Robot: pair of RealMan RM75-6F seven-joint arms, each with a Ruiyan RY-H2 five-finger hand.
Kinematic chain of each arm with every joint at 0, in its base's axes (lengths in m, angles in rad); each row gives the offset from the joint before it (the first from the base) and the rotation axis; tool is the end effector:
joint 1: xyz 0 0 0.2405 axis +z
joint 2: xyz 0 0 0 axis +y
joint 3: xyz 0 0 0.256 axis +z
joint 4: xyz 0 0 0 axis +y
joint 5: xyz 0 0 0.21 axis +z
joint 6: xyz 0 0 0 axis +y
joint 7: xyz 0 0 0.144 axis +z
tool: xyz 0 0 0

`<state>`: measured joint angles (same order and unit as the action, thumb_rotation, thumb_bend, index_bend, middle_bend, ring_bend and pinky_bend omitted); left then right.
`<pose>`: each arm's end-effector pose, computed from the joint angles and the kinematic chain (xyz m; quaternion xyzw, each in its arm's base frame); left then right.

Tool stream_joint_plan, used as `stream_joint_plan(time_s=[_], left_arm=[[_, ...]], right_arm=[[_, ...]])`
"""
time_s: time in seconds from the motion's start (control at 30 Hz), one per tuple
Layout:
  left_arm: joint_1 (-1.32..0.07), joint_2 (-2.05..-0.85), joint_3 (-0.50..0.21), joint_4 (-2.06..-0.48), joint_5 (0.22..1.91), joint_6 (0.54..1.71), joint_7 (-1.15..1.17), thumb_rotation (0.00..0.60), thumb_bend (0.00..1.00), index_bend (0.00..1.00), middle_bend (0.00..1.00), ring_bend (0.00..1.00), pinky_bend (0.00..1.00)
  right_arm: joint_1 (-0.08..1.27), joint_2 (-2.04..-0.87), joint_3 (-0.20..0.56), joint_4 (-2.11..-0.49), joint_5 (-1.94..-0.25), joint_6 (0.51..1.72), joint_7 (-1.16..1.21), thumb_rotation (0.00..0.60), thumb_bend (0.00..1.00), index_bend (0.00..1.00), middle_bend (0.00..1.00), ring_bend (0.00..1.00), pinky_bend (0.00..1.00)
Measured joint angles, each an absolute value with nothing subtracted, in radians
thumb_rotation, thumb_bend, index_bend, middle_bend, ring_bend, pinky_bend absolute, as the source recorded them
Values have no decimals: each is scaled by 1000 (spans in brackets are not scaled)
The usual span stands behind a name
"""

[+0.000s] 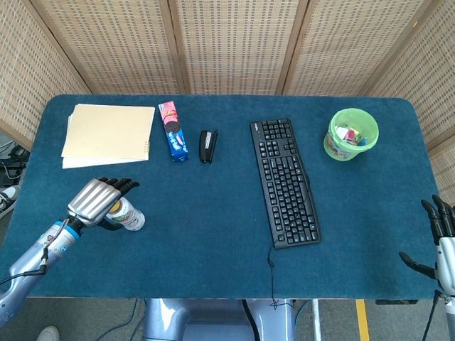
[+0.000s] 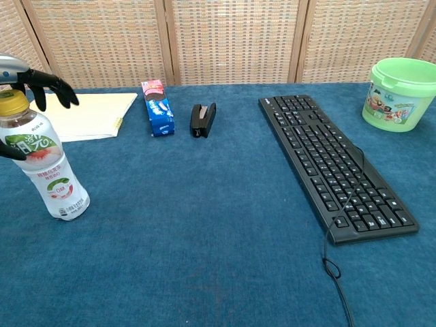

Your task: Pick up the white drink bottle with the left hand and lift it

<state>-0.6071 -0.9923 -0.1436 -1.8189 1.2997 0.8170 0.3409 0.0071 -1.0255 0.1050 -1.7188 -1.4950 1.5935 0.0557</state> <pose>-0.1901 0.3073 0.1125 -0.8113 -0.2977 -0.2618 0.4296 -0.2993 -0.1665 0.2007 0.5352 -0.3792 0.4365 0.6158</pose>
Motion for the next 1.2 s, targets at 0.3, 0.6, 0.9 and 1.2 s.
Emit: stream_joint_plan(time_s=[0.3,0.6,0.9,1.2], left_arm=[[-629,-1011,-126,-1803,1218,814,401,600,149,446,429,471,592],[-634,-1021,-118,-1806,1197,841,388,600,461,662,583,571,675],[-634,-919,-176,-1908,1225,901,287,600,462,673,591,572,678],[-728,-854,-276,-2055,1116,897,288,600,462,673,591,573,677]], right_arm=[[7,-1025,109,-1718,-1484,1589,60,600,0,49,0,0,0],[8,-1027,111,-1717,-1479,1585,56,600,0,49,0,0,0],[36,-1020,106,-1722,-1469,1507,104,600,0,57,0,0,0],[149,-967,129,-1758,-1457,1304,353,600,0,64,0,0,0]])
